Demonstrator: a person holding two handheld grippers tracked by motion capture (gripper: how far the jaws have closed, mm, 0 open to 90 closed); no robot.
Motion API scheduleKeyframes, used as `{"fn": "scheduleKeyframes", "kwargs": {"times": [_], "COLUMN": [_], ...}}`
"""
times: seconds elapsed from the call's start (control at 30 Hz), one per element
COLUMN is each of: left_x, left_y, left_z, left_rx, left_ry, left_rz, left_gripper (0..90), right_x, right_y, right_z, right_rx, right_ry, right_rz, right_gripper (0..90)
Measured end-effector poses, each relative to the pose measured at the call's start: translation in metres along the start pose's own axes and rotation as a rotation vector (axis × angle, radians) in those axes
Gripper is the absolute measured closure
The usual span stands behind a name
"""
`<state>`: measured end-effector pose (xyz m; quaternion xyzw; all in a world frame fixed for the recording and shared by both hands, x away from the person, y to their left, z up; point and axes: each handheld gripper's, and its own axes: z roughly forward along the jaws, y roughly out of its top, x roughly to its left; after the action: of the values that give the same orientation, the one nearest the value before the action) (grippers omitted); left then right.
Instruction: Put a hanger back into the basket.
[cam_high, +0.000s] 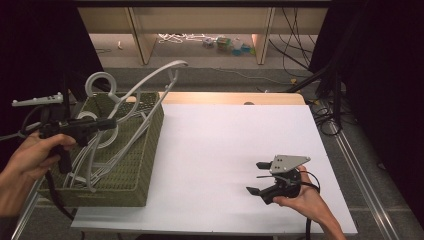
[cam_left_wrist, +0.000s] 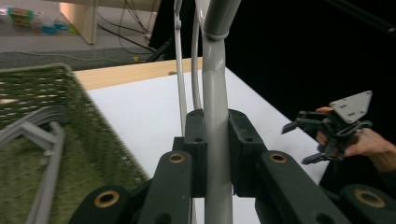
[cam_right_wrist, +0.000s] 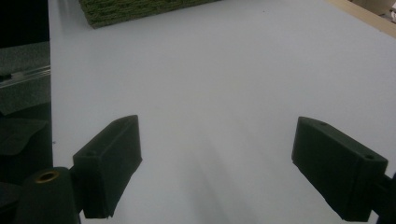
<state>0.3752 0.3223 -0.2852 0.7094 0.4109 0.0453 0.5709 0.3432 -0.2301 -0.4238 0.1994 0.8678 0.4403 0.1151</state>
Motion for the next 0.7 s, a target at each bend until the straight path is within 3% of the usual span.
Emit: {"fn": "scheduleKeyframes", "kwargs": {"times": [0.57, 0.7], "left_x": [0.054, 0.068], "left_y": [0.002, -0.001], "left_z": [-0.014, -0.018], "left_rx": [0.02, 0.027], "left_ry": [0.076, 0.123], "left_rz": [-0.016, -0.022], "left_gripper": [79.4, 79.4], "right_x": [0.001, 0.0], "right_y": [0.0, 0.0], "right_z": [0.001, 0.0], "right_rx": [0.001, -0.001], "right_ry": [0.004, 0.003], "right_rz": [0.001, 0.0], "right_gripper": [16.5, 16.6]}}
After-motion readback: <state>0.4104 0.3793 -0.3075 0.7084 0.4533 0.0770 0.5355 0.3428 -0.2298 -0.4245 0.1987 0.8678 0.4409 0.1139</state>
